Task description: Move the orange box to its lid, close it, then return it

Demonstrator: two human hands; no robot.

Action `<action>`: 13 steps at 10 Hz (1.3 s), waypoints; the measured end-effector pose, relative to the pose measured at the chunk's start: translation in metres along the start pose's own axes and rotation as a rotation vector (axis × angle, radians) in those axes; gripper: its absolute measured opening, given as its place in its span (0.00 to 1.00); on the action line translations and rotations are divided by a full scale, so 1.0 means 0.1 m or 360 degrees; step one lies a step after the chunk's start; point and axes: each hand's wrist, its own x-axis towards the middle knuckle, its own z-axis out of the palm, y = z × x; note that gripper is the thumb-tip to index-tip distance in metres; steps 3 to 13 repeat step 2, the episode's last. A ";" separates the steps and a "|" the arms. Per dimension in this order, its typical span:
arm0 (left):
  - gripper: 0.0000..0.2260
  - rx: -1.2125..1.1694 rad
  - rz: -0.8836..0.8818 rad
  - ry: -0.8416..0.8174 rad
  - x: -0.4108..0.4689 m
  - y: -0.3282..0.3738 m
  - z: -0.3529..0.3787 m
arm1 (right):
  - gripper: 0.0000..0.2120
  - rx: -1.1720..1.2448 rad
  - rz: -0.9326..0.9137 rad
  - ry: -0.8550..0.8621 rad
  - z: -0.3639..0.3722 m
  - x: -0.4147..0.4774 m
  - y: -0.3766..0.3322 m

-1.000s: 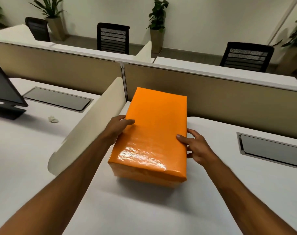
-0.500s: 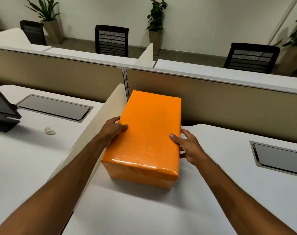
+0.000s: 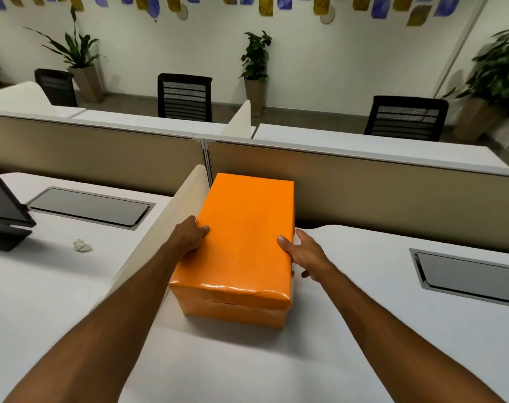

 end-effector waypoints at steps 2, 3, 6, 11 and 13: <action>0.31 0.0305 0.0460 0.0263 -0.34 0.05 0.17 | 0.33 -0.0434 -0.0284 0.0140 -0.30 -0.14 0.01; 0.31 0.0305 0.0460 0.0263 -0.34 0.05 0.17 | 0.33 -0.0434 -0.0284 0.0140 -0.30 -0.14 0.01; 0.31 0.0305 0.0460 0.0263 -0.34 0.05 0.17 | 0.33 -0.0434 -0.0284 0.0140 -0.30 -0.14 0.01; 0.31 0.0305 0.0460 0.0263 -0.34 0.05 0.17 | 0.33 -0.0434 -0.0284 0.0140 -0.30 -0.14 0.01; 0.31 0.0305 0.0460 0.0263 -0.34 0.05 0.17 | 0.33 -0.0434 -0.0284 0.0140 -0.30 -0.14 0.01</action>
